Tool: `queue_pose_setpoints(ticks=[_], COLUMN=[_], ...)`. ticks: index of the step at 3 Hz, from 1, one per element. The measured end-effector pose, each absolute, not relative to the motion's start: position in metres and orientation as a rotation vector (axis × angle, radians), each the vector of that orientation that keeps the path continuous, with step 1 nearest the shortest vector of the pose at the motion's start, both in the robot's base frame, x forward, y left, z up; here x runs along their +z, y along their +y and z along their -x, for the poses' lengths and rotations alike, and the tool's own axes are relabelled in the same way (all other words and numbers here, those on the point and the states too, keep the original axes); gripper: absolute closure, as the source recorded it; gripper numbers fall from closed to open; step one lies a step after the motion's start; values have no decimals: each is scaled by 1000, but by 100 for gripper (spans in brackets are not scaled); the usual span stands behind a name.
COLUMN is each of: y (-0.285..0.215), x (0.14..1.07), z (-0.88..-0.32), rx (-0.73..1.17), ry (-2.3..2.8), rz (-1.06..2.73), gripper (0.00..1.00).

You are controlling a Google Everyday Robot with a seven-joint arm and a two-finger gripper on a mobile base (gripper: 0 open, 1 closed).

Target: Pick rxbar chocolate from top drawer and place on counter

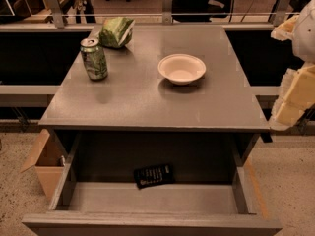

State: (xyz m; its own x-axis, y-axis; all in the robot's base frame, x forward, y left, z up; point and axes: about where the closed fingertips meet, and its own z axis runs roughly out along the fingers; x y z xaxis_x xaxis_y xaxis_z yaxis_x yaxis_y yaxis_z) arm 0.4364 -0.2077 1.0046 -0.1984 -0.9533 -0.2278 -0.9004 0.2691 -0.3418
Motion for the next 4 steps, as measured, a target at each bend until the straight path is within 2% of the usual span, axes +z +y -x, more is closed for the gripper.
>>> queue_pose_setpoints(ticks=[2, 4], y=[-212, -212], x=[995, 944], z=[-424, -374], rx=[-160, -24], ry=[2164, 2203], rz=[1669, 1720], gripper=[0, 0])
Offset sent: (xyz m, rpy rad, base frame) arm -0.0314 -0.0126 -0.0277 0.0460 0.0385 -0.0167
